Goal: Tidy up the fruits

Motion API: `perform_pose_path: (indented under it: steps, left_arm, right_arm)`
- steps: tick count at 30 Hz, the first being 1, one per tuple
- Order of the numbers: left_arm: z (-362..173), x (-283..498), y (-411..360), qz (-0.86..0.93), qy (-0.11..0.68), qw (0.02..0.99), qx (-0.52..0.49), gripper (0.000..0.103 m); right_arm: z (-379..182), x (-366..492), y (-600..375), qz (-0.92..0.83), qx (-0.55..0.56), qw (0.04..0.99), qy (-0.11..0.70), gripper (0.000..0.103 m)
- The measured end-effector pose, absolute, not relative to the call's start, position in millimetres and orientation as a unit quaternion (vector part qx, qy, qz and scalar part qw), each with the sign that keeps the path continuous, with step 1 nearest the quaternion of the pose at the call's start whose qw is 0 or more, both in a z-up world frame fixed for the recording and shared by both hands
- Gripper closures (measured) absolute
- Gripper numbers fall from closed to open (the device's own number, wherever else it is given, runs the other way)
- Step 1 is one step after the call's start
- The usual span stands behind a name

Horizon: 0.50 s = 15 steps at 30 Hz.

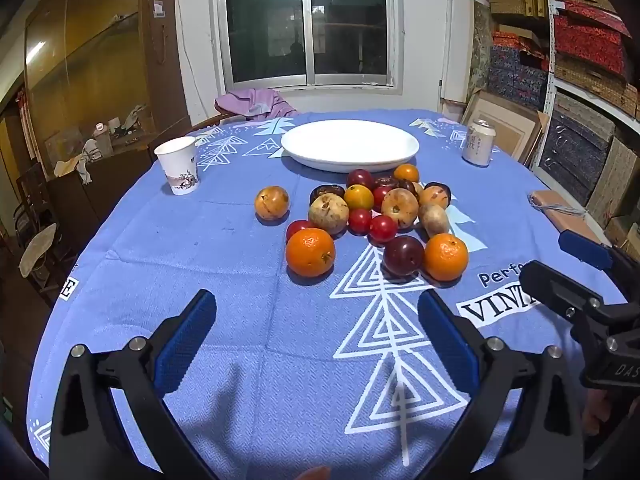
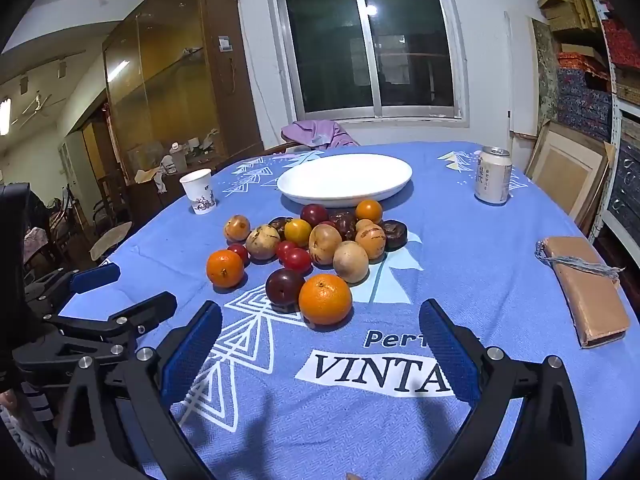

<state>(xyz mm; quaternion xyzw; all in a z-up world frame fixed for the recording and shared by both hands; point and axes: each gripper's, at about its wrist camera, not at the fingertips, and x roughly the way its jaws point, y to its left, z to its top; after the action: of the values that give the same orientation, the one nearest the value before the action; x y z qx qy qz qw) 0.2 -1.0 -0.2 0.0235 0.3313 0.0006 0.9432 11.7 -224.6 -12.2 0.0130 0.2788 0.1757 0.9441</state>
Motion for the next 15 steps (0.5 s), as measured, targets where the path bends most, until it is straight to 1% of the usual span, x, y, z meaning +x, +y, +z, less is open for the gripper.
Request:
perform_pose_path:
  steps: [15]
  left_arm:
    - [-3.2,-0.4,-6.4,-0.003,0.331,0.943,0.026,0.004]
  right_arm:
    - [-9.6,10.9,-223.8,0.176,0.020,0.945,0.275,0.003]
